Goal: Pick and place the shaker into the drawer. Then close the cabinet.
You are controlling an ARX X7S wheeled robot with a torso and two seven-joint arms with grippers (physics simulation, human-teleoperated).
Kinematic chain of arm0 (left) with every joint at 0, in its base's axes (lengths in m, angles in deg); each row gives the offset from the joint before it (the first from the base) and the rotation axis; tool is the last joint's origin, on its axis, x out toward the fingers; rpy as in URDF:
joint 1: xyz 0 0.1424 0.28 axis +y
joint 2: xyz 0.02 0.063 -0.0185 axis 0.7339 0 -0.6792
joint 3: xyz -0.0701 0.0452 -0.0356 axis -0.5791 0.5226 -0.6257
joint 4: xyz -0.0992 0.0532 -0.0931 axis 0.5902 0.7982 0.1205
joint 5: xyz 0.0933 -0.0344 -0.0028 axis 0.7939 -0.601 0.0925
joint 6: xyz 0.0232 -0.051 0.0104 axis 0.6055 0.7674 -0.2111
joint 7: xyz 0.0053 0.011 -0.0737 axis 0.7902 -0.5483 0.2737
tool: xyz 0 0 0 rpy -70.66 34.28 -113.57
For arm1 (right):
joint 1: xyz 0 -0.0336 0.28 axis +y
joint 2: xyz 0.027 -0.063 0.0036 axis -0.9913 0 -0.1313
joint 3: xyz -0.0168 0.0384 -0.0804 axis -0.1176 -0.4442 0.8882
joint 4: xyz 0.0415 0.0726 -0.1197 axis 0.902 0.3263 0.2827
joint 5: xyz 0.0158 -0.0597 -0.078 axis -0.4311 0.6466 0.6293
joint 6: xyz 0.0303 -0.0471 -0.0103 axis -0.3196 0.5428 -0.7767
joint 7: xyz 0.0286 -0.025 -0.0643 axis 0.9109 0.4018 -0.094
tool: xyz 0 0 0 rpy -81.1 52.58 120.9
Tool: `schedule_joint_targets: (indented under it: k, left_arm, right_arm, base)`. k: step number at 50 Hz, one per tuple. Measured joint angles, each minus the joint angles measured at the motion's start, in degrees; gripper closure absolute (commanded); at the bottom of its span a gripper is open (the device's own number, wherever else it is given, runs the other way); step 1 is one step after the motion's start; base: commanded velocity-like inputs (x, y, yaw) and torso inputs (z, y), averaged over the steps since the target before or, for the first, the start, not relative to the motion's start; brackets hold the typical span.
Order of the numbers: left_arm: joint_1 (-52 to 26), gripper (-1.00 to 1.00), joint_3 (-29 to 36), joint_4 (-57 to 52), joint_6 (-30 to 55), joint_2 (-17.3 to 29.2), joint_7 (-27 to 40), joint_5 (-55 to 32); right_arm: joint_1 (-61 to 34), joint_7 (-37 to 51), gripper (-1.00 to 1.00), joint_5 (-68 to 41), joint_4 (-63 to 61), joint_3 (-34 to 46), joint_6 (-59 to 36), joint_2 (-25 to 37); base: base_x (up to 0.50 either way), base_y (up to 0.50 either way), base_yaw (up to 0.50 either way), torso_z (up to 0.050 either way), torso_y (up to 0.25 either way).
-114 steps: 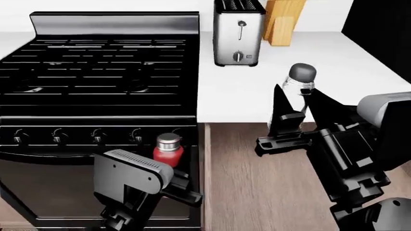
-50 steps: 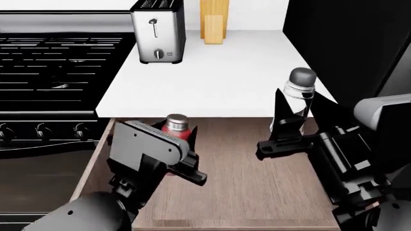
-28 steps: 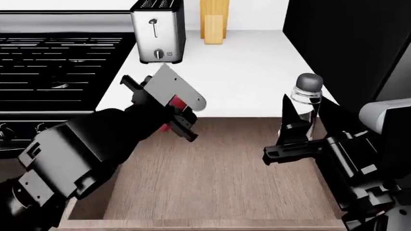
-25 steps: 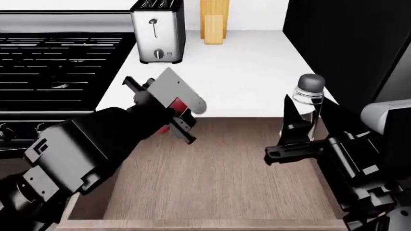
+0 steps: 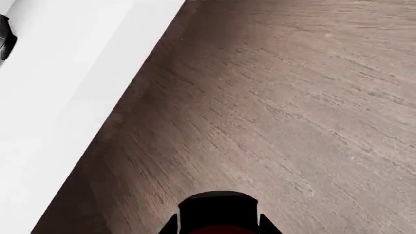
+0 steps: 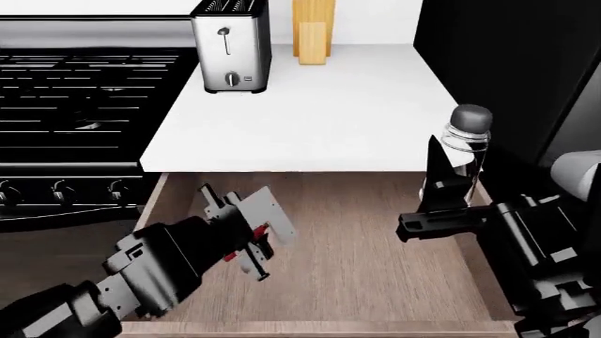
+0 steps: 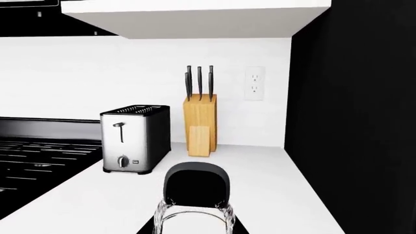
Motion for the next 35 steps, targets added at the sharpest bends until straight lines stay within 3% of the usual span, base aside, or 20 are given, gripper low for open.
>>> schedule_joint_targets:
  k: [9, 10, 19, 35]
  left_arm:
    - [2.7, 1.00, 1.5, 4.1, -2.7, -0.7, -0.4, 0.8]
    - [2.9, -1.00, 1.5, 4.4, -2.9, -0.7, -0.4, 0.7]
    - [2.2, -1.00, -4.2, -1.5, -1.2, 1.2, 2.3, -3.7]
    - [0.9, -1.00, -19.0, -29.0, 6.7, 9.3, 11.1, -17.2]
  right_arm:
    - [0.1, 0.3, 1.00, -0.3, -0.3, 0.2, 0.4, 0.2]
    - [0.1, 0.4, 1.00, -0.3, -0.3, 0.3, 0.4, 0.3]
    - [-0.3, 0.9, 1.00, -0.8, -0.4, 1.0, 0.6, 0.4]
    - [-7.0, 1.5, 1.00, -3.3, 5.3, 7.7, -3.3, 0.8]
  base:
    - [0.00, 0.00, 0.00, 0.000, 0.000]
    - [0.00, 0.00, 0.00, 0.000, 0.000]
    - [0.00, 0.00, 0.00, 0.000, 0.001]
    - [0.00, 0.00, 0.00, 0.000, 0.000]
